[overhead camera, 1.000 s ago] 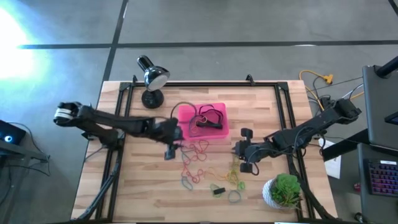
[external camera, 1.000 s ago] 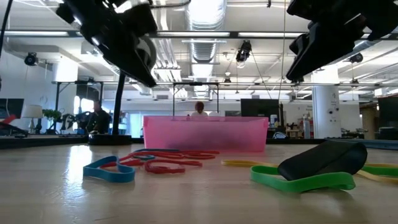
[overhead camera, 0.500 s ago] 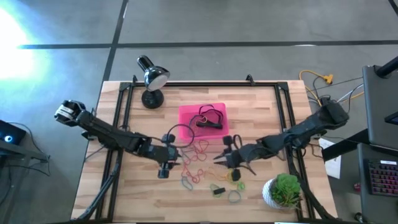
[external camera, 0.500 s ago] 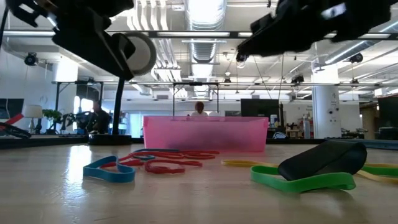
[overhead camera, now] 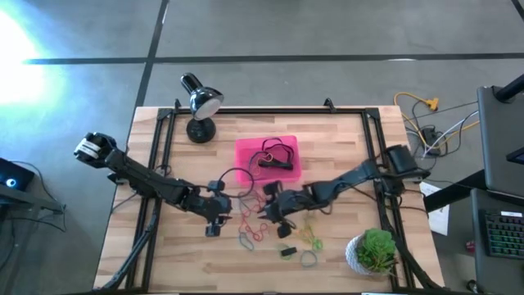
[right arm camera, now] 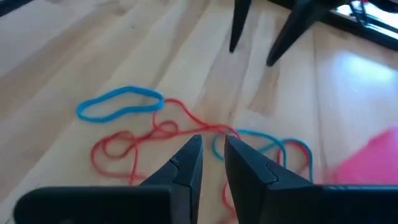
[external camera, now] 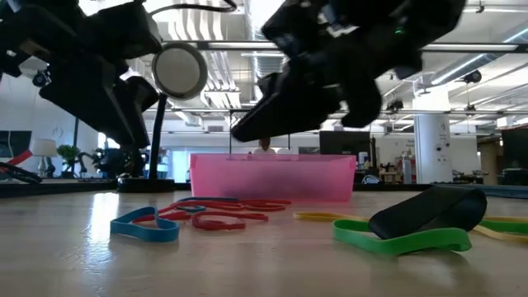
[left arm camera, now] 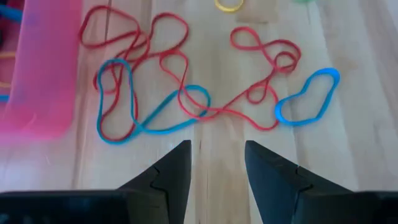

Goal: Pick and place rubber bands into bin
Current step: Put the red rubber band into the red bin

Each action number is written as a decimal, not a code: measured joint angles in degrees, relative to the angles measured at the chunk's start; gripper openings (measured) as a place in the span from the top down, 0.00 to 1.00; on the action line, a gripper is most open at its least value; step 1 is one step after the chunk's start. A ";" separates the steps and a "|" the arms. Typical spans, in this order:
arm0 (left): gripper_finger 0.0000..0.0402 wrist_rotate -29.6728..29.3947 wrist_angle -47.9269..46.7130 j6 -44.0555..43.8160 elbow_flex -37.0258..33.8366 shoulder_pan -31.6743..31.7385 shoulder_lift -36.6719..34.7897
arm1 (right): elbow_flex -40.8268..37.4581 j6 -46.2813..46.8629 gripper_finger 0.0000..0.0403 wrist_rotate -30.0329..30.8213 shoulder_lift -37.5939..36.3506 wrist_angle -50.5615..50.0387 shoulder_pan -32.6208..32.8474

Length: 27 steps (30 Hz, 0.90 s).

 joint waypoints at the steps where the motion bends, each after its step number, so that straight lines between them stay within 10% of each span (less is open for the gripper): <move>1: 0.66 -0.08 0.35 -0.59 -0.36 -0.21 -0.02 | 1.67 -0.04 0.86 -0.52 1.16 -0.80 -0.62; 16: 0.66 -0.08 1.04 -0.63 -2.80 -1.72 -4.60 | 20.96 -1.20 0.68 -4.40 13.98 -23.10 -4.54; 27: 0.66 -0.53 0.83 -0.59 -3.32 -2.30 -5.59 | 21.45 -1.11 0.62 -4.34 14.05 -24.57 -5.54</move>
